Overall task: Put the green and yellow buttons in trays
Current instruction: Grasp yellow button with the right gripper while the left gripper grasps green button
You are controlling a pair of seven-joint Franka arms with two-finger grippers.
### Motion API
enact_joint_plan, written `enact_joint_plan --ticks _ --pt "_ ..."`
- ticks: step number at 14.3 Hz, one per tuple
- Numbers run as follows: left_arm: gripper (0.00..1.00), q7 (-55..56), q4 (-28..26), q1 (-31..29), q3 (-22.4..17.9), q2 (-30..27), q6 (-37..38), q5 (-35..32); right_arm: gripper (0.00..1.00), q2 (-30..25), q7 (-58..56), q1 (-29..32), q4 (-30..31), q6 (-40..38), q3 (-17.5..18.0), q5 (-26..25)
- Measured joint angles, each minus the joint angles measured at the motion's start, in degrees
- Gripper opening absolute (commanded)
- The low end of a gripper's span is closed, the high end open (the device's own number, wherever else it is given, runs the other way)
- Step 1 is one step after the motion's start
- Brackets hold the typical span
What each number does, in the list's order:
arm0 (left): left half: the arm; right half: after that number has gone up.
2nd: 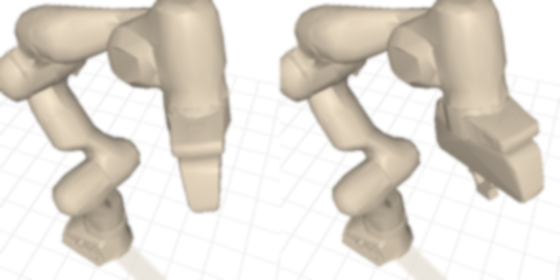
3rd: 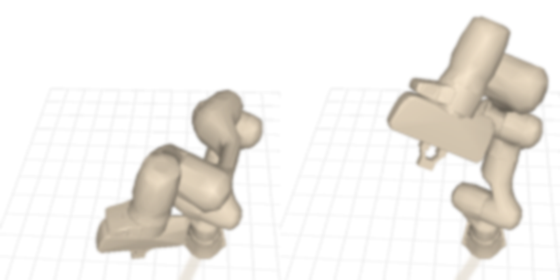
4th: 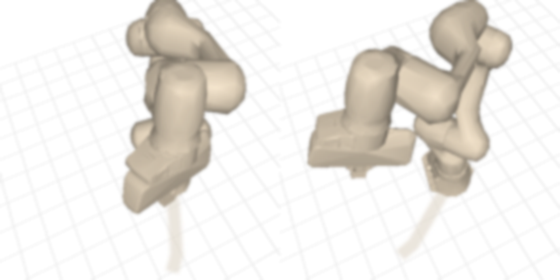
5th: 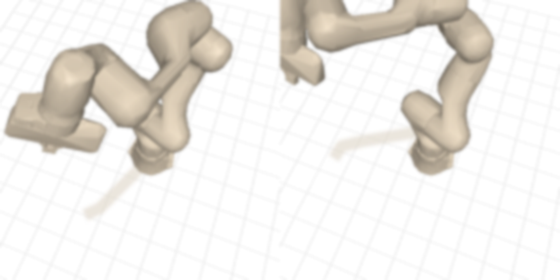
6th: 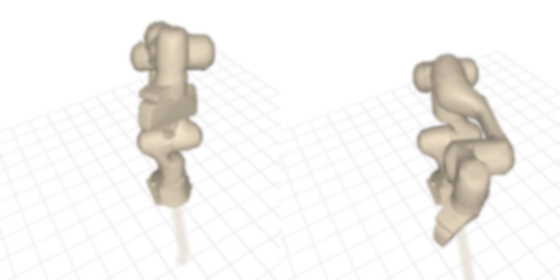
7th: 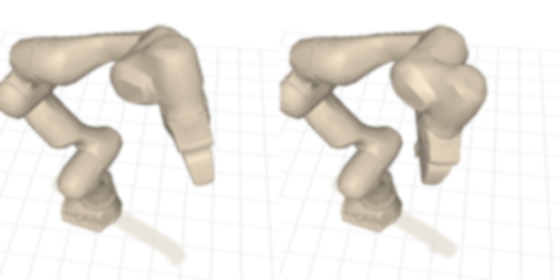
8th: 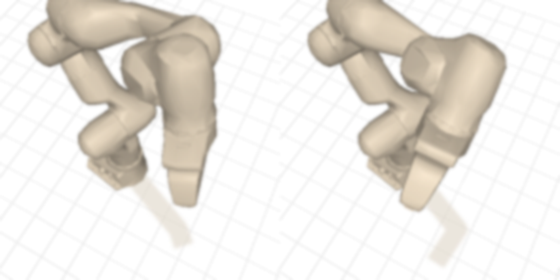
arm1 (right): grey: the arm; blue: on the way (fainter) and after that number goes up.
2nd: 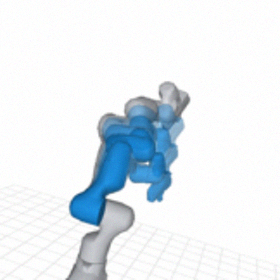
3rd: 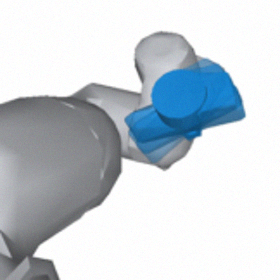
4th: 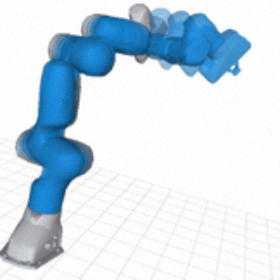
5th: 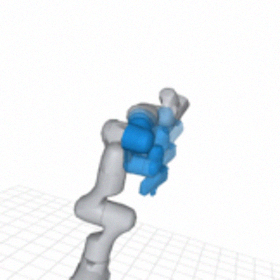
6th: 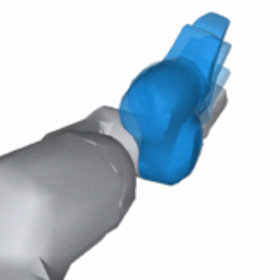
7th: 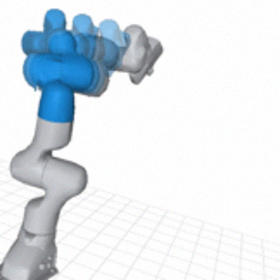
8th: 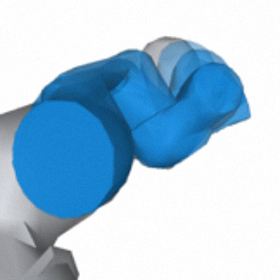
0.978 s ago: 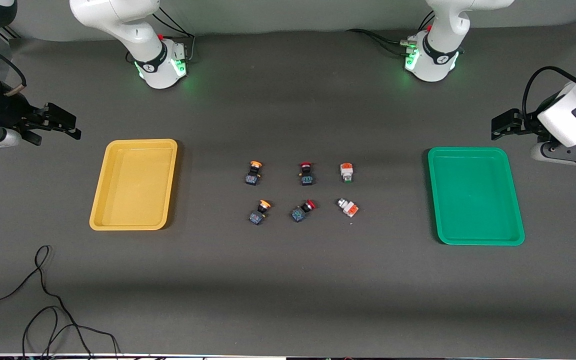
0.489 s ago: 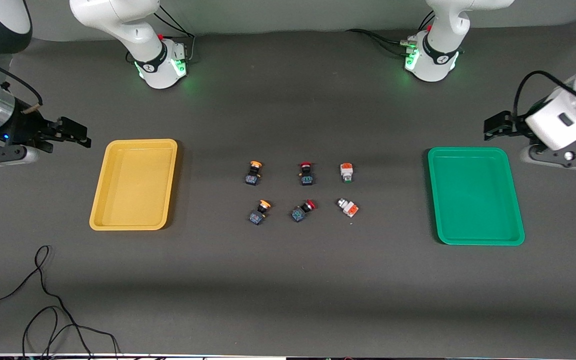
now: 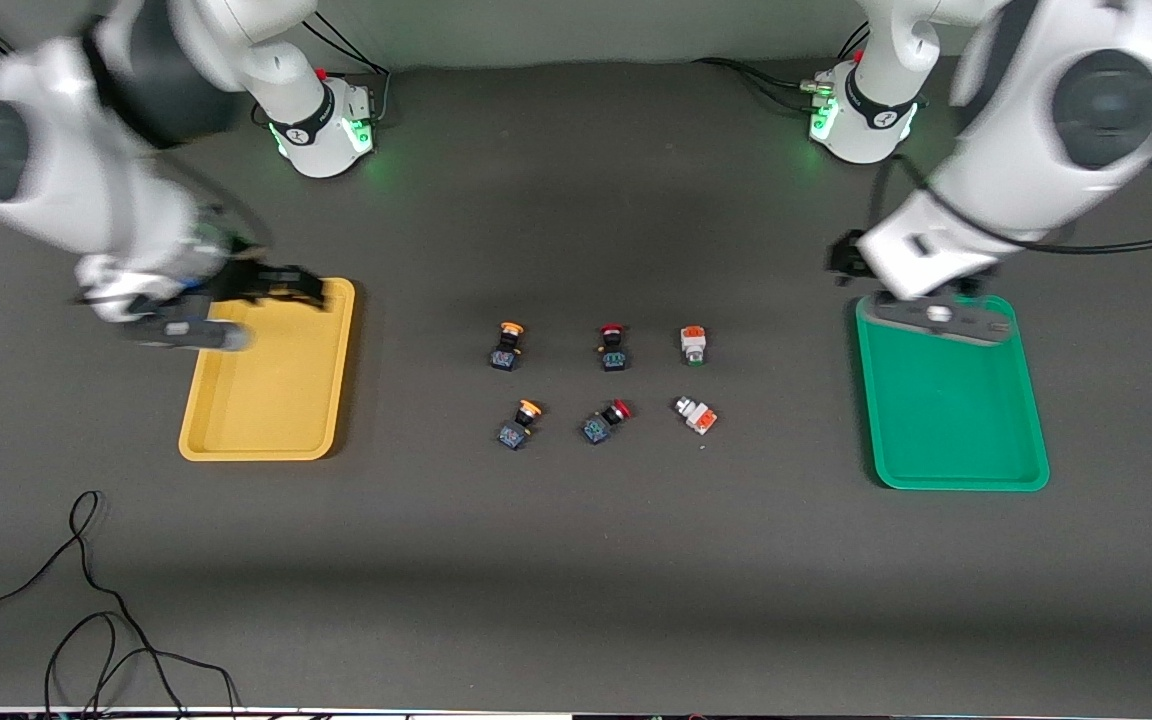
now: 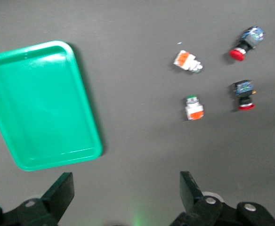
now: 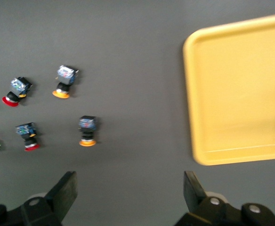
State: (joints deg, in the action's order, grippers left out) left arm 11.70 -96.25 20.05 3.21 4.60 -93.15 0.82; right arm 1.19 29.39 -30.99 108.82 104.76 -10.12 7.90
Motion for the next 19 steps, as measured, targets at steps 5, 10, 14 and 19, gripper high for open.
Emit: enact_joint_plan --ticks 5,10,14,19 --pt "1.0 20.75 -1.19 10.71 0.17 3.83 -6.9 0.09 1.0 8.65 9.41 -7.9 2.18 9.62 0.13 0.61" --pt "1.0 24.29 -4.45 13.32 0.06 4.5 -11.77 0.73 1.0 16.64 12.6 -10.81 4.48 20.16 0.11 3.64" --pt "1.0 24.29 -14.38 13.59 0.14 5.21 -23.79 1.26 1.0 23.5 16.28 -14.08 4.63 28.28 0.11 3.78" --pt "1.0 24.29 -19.41 14.4 0.14 14.87 -35.71 1.42 0.96 30.0 19.05 -15.51 4.9 36.86 0.11 4.47"
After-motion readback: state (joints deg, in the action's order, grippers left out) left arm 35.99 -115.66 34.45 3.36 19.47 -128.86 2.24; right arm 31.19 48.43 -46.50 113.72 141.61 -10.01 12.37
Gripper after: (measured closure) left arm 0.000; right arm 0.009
